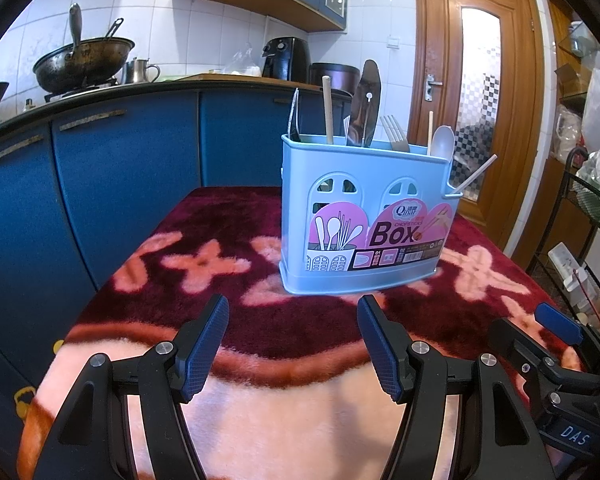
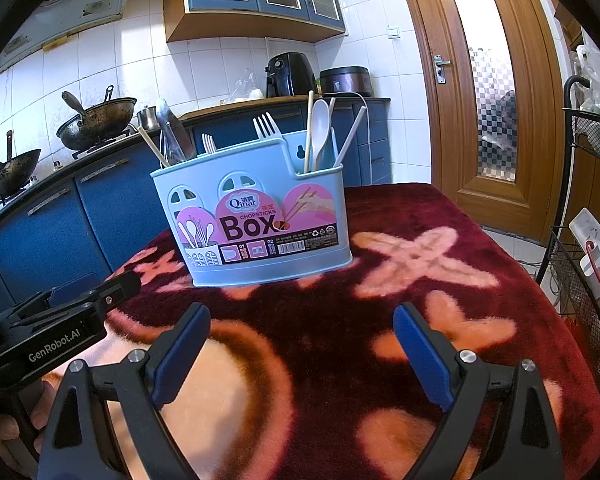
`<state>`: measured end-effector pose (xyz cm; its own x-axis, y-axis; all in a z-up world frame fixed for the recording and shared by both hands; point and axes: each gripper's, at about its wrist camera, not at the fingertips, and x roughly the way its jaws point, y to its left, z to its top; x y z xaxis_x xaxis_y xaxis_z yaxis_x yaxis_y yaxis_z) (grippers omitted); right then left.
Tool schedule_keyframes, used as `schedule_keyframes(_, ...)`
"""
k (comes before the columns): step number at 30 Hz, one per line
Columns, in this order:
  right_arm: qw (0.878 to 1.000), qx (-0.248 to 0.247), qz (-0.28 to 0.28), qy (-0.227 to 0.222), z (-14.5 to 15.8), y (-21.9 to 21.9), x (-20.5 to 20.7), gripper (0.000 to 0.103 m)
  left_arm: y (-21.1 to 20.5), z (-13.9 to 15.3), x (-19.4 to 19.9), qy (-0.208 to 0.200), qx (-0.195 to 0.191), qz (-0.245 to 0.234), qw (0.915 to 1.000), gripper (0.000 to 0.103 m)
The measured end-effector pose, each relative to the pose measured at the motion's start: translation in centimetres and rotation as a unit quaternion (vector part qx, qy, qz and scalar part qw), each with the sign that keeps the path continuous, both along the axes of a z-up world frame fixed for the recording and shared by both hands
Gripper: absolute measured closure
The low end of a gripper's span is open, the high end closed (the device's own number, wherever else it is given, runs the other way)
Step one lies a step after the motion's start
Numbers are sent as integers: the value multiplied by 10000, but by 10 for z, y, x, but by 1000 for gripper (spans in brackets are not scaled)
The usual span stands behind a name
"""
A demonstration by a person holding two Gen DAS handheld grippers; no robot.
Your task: Organize utensils
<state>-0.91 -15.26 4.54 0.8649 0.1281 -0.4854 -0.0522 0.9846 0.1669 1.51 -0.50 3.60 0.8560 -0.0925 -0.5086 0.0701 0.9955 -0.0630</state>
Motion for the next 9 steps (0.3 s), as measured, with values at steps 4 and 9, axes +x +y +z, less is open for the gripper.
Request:
schedule_keyframes(4,10000,2,0,7,0,0,0,8,0,0,0,7,-10,-4,10000,35)
schedule_keyframes(9,10000,0,-7,3,0,0,0,8,-1,1,-1,21,-15,-6,10000,35)
